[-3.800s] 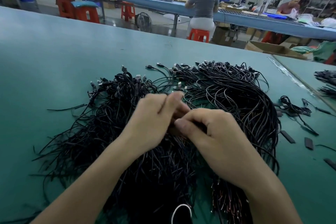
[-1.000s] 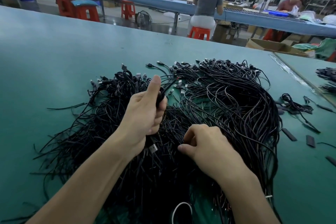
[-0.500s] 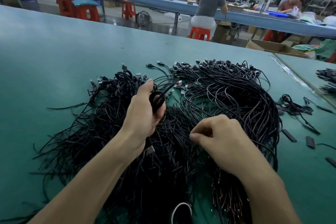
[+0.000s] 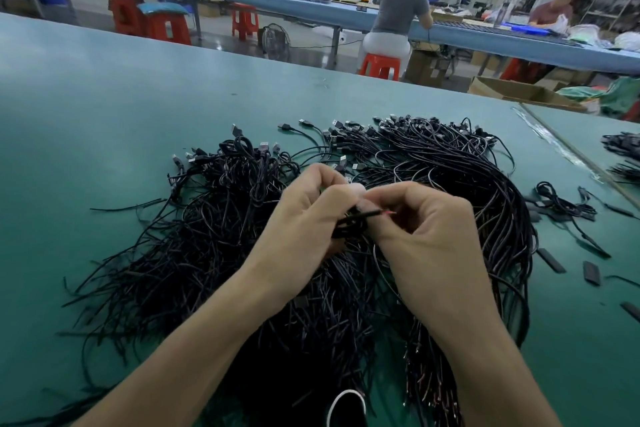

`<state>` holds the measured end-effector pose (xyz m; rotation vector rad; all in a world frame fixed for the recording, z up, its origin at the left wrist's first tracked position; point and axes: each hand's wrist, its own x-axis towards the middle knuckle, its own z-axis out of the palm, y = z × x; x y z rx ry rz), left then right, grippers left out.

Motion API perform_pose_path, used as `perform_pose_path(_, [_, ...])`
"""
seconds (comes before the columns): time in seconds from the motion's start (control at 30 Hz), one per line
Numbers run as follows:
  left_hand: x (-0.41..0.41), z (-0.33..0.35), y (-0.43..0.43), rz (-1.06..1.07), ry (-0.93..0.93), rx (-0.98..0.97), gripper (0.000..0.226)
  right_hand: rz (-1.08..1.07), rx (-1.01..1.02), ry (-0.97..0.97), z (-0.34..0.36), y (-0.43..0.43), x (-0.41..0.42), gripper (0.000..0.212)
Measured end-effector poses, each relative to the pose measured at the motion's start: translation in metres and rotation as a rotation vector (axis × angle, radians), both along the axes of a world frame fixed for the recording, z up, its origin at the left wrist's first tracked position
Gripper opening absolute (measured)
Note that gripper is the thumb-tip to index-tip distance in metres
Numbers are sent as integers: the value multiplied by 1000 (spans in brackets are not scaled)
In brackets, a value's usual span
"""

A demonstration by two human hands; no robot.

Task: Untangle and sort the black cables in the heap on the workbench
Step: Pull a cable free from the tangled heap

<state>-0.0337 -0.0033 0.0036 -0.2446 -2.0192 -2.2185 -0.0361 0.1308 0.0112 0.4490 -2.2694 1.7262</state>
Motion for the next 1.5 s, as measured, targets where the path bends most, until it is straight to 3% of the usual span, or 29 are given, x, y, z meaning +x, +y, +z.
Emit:
perform_pose_path(0.13, [-6, -6, -2, 118, 102, 2, 23, 74, 179, 77, 6, -2, 6, 20])
perform_pose_path(0.37, [-13, -14, -8, 307, 112, -73, 74, 128, 317, 118, 7, -3, 10, 9])
perform_pose_path(0.6, [-16, -20, -8, 339, 39, -38, 72, -62, 426, 208, -2, -11, 9, 8])
perform_pose_path(0.7, [-19, -21, -8, 352, 10, -50, 68, -36, 561, 294, 0, -16, 15, 5])
perform_pose_path(0.83, [-15, -17, -12, 95, -242, -74, 63, 24, 764, 419, 6, -16, 19, 6])
perform_pose_path(1.0, [-9, -16, -19, -249, -501, -26, 50, 113, 718, 456, 15, -9, 17, 14])
perform_pose_path(1.2, [-9, -12, -17, -505, -631, 77, 47, 164, 592, 246, 16, 5, 10, 4])
perform_pose_path(1.27, [-11, -8, -20, -586, -643, 111, 59, 144, 575, 205, 15, 7, 9, 5])
perform_pose_path(1.33, [-8, -6, -24, -634, -594, 28, 71, 136, 565, 168, 14, 8, 9, 4])
perform_pose_path(1.5, [1, -3, -25, -658, -334, -299, 25, 113, 615, 179, 16, 7, 13, 3])
